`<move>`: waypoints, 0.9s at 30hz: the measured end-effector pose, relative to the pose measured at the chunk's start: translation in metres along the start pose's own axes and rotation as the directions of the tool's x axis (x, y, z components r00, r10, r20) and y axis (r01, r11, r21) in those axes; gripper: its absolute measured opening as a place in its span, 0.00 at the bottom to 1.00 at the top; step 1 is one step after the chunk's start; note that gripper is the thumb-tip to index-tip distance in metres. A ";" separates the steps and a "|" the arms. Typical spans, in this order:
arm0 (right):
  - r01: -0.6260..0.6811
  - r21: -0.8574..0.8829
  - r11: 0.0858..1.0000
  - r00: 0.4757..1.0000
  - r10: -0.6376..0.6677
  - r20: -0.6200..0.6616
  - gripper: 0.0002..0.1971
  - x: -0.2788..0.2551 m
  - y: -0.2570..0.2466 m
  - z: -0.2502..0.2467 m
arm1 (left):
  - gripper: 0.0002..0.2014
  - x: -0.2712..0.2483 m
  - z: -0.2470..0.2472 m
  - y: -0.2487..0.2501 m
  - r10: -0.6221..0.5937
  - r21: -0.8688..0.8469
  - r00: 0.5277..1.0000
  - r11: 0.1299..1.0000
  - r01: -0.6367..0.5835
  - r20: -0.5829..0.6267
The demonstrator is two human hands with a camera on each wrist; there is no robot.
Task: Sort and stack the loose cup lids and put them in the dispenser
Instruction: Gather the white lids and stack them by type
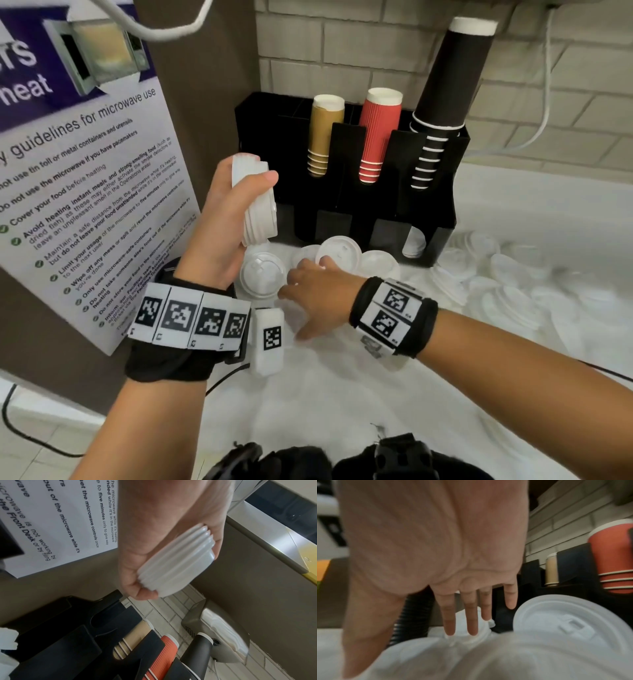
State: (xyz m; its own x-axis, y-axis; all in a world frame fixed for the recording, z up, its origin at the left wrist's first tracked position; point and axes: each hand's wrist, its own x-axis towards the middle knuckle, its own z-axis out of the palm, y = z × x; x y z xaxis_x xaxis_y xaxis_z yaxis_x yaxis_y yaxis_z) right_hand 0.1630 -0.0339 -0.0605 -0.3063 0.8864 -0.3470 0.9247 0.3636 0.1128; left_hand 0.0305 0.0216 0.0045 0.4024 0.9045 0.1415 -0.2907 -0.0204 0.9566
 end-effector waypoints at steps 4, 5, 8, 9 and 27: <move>-0.007 -0.021 1.000 0.999 0.008 0.031 0.40 0.011 -0.016 0.011 | 0.25 0.001 0.001 -0.004 0.007 0.023 1.000 1.000 -0.007 0.015; -0.010 -0.014 1.000 1.000 0.010 0.019 0.39 0.013 -0.018 0.013 | 0.24 0.001 0.002 -0.005 0.004 0.027 1.000 1.000 -0.005 0.024; 0.002 0.046 0.999 1.000 -0.002 0.000 0.36 0.016 -0.019 0.015 | 0.24 0.002 0.002 -0.008 -0.019 0.017 0.999 1.000 0.018 0.049; 0.010 0.083 0.996 1.000 -0.009 -0.006 0.35 0.015 -0.018 0.013 | 0.24 0.003 0.002 -0.009 -0.025 0.008 0.998 1.000 0.025 0.058; 0.425 0.905 0.022 0.765 0.526 -0.372 0.21 -0.052 0.036 -0.001 | 0.32 -0.002 0.034 -0.049 -0.123 -0.125 0.987 0.983 0.135 0.101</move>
State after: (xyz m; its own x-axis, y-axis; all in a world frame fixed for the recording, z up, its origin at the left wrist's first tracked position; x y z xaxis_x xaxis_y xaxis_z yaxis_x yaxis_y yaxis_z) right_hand 0.2119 -0.0668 -0.0378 0.1680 0.9758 0.1397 0.0949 0.1251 -0.9876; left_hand 0.0733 0.0065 -0.0341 0.5203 0.8526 0.0480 -0.3399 0.1553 0.9275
